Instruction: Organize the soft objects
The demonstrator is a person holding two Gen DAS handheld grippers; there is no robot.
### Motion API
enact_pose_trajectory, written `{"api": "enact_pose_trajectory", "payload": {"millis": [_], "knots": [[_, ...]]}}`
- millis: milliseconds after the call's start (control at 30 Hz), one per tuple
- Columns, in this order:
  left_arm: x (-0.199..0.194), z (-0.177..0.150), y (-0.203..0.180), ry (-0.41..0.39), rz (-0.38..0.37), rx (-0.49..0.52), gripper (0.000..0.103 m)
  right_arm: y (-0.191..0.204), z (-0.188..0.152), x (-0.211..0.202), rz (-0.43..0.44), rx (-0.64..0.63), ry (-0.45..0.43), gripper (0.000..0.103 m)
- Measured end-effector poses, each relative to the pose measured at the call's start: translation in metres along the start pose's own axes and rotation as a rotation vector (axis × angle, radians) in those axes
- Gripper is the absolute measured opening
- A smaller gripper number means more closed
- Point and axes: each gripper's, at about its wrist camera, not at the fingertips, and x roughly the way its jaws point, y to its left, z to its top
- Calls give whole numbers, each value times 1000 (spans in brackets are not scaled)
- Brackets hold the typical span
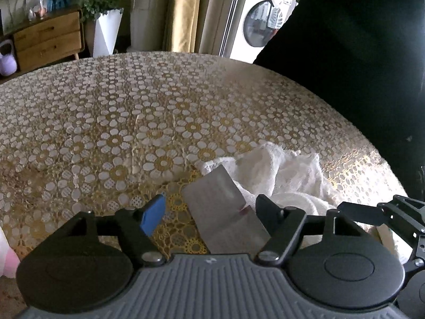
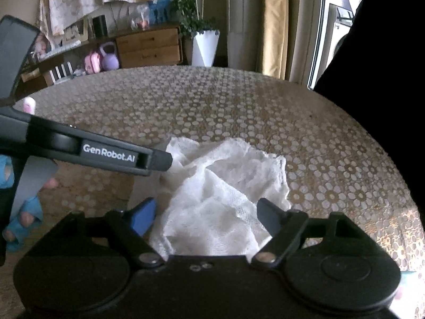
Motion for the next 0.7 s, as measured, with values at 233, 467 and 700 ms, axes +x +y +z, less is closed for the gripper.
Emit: {"api": "enact_pose_trajectory", "payload": {"millis": [233, 467, 700], "knots": [[3, -2, 1, 18, 1, 12, 45, -9, -2, 10, -9, 44, 15, 59], [0, -3, 2, 2, 32, 53, 16, -14, -4, 12, -29, 84, 14, 38], [-10, -6, 9, -36, 27, 53, 3, -12, -6, 4, -66, 101, -15, 17]]}}
